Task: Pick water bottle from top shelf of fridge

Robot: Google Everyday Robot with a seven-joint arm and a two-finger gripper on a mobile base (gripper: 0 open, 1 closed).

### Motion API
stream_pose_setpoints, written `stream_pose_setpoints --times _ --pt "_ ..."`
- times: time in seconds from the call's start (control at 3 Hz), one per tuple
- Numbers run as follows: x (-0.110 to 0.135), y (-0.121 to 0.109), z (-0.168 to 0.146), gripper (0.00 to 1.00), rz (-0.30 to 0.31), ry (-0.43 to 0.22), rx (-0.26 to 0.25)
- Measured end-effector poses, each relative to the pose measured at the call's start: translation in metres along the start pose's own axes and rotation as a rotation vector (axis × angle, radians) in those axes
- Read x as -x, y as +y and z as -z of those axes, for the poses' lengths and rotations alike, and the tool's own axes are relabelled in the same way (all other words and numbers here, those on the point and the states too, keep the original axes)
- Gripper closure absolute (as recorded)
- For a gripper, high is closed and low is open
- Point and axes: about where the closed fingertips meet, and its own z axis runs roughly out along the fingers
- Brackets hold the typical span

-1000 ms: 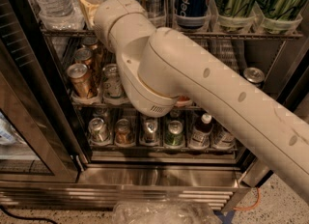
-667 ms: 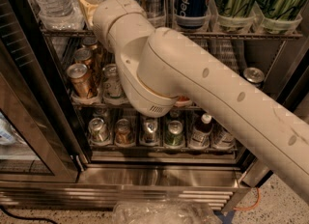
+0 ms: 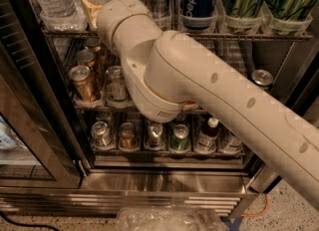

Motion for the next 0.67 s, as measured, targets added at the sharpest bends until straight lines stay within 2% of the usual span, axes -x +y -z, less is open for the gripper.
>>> stream_pose_setpoints --times 0.67 --pt "0.014 -0.003 0.013 1.00 0.051 -0.082 -0.010"
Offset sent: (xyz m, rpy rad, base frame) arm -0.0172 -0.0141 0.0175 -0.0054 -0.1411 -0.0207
